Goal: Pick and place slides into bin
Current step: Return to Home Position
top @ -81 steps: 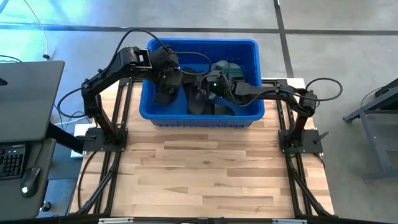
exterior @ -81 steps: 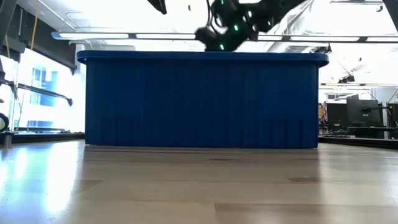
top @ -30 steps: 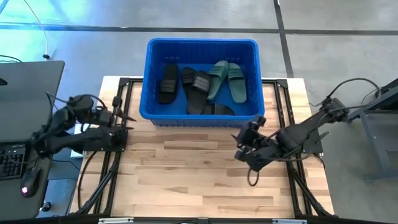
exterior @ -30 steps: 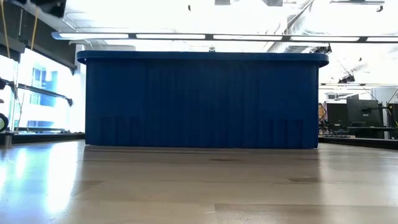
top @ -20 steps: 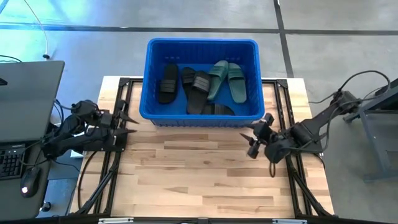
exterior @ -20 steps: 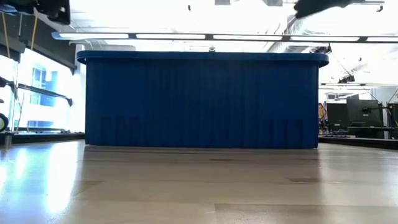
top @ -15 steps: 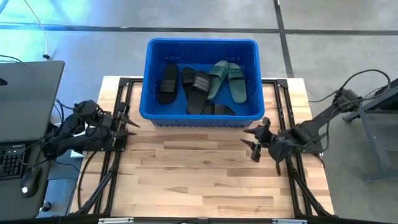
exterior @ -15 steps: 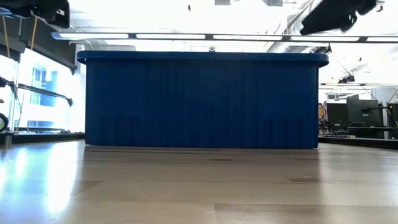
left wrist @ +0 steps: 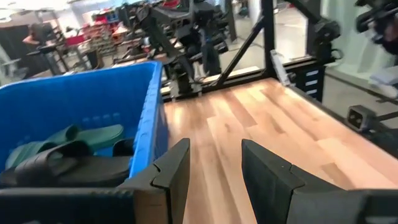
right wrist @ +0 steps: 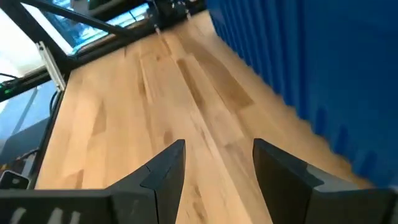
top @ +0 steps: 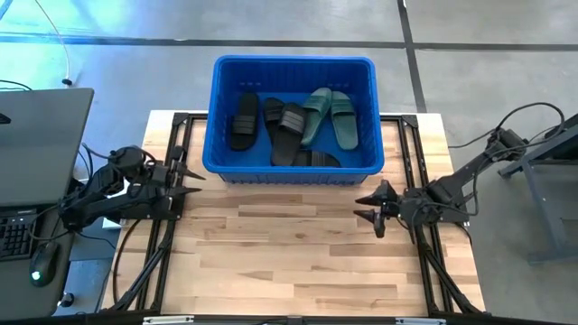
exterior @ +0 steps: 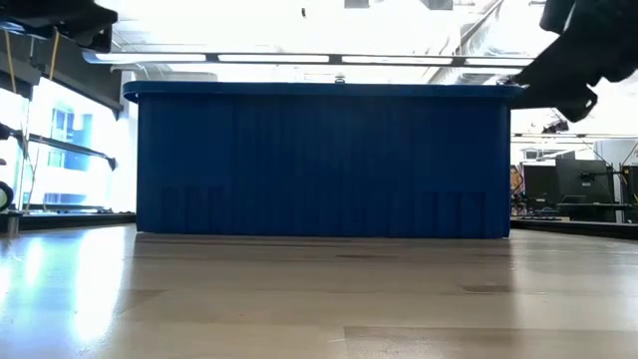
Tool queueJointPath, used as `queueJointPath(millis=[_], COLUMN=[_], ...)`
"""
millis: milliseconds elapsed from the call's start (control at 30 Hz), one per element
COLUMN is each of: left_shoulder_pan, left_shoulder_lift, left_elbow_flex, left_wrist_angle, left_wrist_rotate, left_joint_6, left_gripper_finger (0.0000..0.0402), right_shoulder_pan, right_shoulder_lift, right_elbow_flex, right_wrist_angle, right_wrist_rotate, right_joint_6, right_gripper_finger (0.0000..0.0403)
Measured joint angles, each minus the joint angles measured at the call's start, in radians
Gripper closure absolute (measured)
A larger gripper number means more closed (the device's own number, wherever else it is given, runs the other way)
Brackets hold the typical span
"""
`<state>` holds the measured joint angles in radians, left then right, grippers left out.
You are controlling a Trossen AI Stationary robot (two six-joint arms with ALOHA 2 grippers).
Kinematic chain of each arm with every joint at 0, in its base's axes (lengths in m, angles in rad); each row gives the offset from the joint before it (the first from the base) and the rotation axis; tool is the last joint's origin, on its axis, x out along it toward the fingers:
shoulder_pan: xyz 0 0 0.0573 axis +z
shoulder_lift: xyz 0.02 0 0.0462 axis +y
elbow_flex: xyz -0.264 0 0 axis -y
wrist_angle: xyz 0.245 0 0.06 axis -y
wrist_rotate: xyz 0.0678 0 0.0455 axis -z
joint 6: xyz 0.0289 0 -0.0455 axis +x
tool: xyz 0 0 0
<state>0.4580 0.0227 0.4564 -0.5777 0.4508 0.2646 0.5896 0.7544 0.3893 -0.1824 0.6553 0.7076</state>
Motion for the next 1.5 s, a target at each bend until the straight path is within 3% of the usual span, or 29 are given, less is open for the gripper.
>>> queueJointPath(millis=[367,467,600,733,867,1100,1300,1500], left_shoulder_pan=[0.000,0.000,0.000,0.000,0.000,0.000,0.000,0.000], left_shoulder_lift=[0.000,0.000,0.000,0.000,0.000,0.000,0.000,0.000], left_elbow_flex=[0.000,0.000,0.000,0.000,0.000,0.000,0.000,0.000], left_wrist_angle=[-0.048,-0.054,-0.058,-0.055,-0.055,-0.054,-0.055,-0.051], left_wrist_rotate=[-0.040,-0.040,-0.036,-0.055,-0.055,-0.055,-0.059,-0.132], left_joint_6=[-0.007,-0.008,-0.007,-0.004,-0.004,-0.004,-0.003,-0.035], left_gripper_finger=[0.0273,0.0273,0.0273,0.0273,0.0273,0.0273,0.0273,0.0273], right_shoulder_pan=[-0.007,-0.019,-0.037,-0.085,-0.155,-0.268,-0.287,-0.297], right_shoulder_lift=[-0.146,-0.146,-0.142,-0.197,-0.276,-0.459,-0.527,-0.548], right_elbow_flex=[-0.011,-0.081,-0.220,-0.329,-0.352,-0.335,-0.333,-0.333], right_wrist_angle=[0.173,0.264,0.526,0.678,0.644,0.423,0.362,0.325], right_wrist_rotate=[-0.116,-0.126,-0.246,-0.340,-0.444,-0.532,-0.528,-0.514], right_joint_6=[-0.296,-0.279,-0.304,-0.376,-0.388,-0.360,-0.374,-0.361], right_gripper_finger=[0.0224,0.0224,0.0224,0.0224,0.0226,0.0225,0.0224,0.0226])
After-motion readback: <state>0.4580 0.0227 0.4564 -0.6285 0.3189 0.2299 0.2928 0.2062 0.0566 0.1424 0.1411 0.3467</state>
